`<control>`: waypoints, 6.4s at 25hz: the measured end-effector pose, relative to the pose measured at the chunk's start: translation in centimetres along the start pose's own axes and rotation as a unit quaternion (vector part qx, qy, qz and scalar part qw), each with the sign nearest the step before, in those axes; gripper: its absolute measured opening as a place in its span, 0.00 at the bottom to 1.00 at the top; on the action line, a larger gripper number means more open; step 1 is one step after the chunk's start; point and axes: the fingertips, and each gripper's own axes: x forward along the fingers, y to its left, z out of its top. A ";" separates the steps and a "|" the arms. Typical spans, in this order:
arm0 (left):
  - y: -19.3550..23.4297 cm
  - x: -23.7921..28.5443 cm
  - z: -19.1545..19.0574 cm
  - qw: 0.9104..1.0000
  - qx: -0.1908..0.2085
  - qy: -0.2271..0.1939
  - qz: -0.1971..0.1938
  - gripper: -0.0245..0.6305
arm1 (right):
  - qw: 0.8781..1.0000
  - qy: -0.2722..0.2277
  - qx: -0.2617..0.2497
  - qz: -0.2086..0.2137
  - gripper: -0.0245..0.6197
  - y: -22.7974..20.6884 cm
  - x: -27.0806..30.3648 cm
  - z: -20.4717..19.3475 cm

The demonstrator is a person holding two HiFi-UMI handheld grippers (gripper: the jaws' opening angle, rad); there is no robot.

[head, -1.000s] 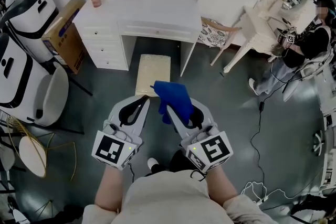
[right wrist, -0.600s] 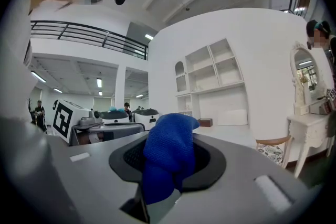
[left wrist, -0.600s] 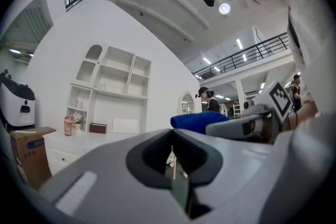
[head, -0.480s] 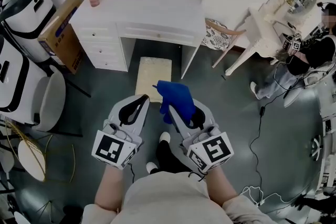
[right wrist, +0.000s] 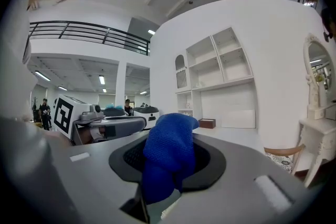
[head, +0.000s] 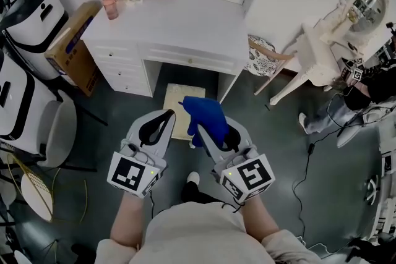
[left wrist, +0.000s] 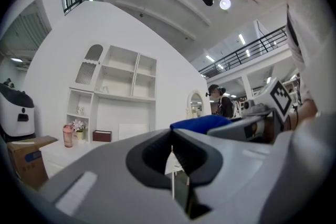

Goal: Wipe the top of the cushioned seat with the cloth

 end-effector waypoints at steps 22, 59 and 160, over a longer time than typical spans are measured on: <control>7.5 6.4 -1.9 1.000 -0.006 0.013 -0.005 0.04 | 1.000 0.010 0.018 -0.021 0.25 -5.2 8.0 -0.1; 23.1 9.4 -4.0 0.989 -0.029 0.009 -0.142 0.04 | 0.982 0.017 0.040 -0.182 0.26 -3.9 21.4 0.2; 31.4 19.3 -40.9 0.968 -0.115 0.223 -0.002 0.04 | 0.896 0.423 0.123 -0.056 0.25 -18.5 44.6 -55.9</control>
